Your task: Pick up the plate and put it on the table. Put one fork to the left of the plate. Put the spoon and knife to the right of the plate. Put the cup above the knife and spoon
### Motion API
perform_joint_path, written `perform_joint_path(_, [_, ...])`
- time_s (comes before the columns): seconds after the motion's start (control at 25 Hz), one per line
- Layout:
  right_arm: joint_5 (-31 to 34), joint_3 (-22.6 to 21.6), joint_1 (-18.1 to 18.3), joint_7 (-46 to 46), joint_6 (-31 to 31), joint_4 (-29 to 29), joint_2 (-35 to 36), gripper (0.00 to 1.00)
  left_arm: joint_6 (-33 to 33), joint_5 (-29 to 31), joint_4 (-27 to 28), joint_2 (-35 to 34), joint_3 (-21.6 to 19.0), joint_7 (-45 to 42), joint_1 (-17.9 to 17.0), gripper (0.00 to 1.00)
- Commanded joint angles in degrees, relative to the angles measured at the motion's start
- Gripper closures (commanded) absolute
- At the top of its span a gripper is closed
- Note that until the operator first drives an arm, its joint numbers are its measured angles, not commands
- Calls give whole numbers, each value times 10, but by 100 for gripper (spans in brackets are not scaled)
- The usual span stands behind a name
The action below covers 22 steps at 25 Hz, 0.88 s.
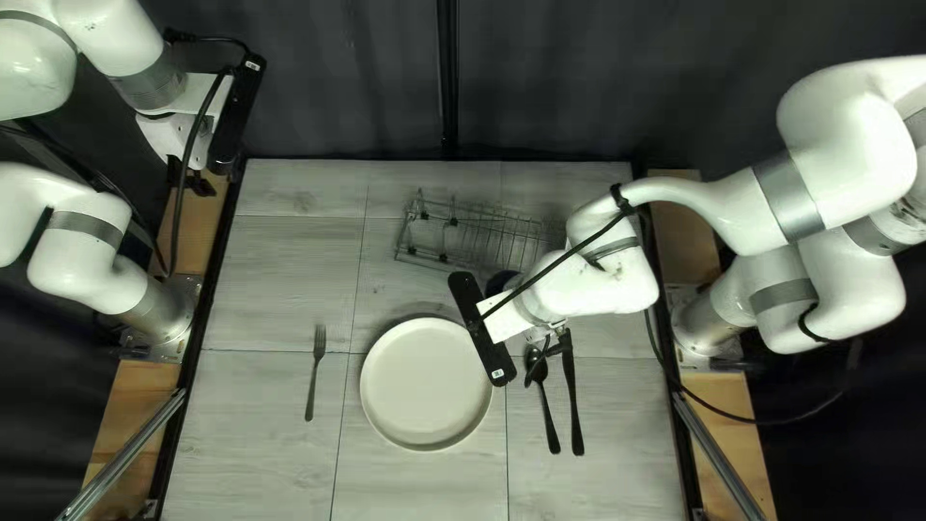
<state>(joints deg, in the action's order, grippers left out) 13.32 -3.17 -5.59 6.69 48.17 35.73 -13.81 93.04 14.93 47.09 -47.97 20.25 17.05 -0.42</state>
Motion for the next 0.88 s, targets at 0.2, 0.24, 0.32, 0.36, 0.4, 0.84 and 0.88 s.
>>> perform_joint_path(0.2, [4, -28, -3, -27, 139, 36, -114, 0, 0, 0, 0, 0, 0, 0, 0, 0])
perform_joint_path(0.24, [3, -37, -5, -39, 163, 46, -125, 0, 0, 0, 0, 0, 0, 0, 0, 0])
perform_joint_path(0.32, [-3, -50, -9, -58, 188, 54, -139, 0, 0, 0, 0, 0, 0, 0, 0, 0])
perform_joint_path(0.36, [-10, -66, -15, -79, 205, 58, -150, 0, 0, 0, 0, 0, 0, 0, 0, 0])
perform_joint_path(0.4, [-11, -71, -17, -86, 209, 58, -153, 0, 0, 0, 0, 0, 0, 0, 0, 0])
perform_joint_path(0.84, [-11, -71, -17, -86, 209, 58, -153, 0, 0, 0, 0, 0, 0, 0, 0, 0])
perform_joint_path(0.88, [-11, -71, -17, -86, 209, 58, -153, 0, 0, 0, 0, 0, 0, 0, 0, 0])
